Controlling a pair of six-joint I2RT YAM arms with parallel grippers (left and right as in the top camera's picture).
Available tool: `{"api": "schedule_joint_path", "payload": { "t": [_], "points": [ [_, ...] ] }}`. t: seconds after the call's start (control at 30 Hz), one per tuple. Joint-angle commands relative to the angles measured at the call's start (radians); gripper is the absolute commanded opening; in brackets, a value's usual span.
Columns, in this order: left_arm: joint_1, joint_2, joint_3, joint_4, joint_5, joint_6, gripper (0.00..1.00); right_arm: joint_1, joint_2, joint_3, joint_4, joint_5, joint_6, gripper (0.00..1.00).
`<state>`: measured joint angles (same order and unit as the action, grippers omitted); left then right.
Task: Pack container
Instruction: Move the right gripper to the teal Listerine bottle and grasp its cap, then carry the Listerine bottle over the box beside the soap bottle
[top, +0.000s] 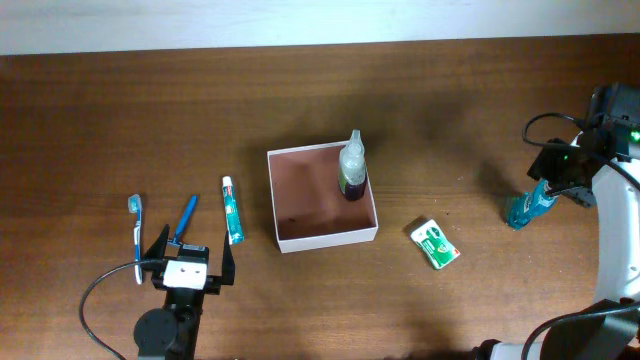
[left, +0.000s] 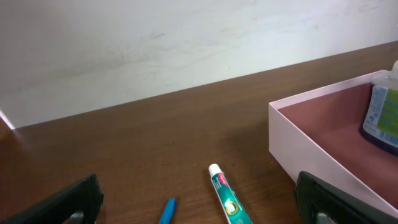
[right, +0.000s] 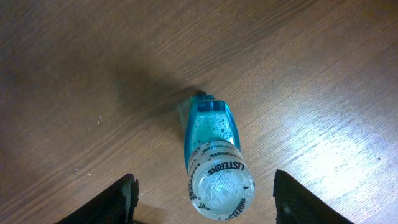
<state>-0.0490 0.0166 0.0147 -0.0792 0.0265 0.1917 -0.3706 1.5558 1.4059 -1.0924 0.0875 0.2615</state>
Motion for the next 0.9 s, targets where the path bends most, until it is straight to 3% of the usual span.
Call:
{"api": "schedule_joint_path", "payload": {
  "t": [0.0, 0.7, 0.87],
  "points": [
    [0.006, -0.003, -0.006, 0.0, 0.011, 0.016, 0.99, -0.003, 0.005, -0.008, 0.008, 0.025, -0.003, 0.63],
    [0.006, -0.003, -0.006, 0.0, 0.011, 0.016, 0.99, -0.032, 0.066, -0.017, 0.019, 0.013, 0.008, 0.62],
    [0.006, -0.003, -0.006, 0.0, 0.011, 0.016, 0.99, -0.032, 0.066, -0.017, 0.019, 0.012, 0.008, 0.43]
  ]
}}
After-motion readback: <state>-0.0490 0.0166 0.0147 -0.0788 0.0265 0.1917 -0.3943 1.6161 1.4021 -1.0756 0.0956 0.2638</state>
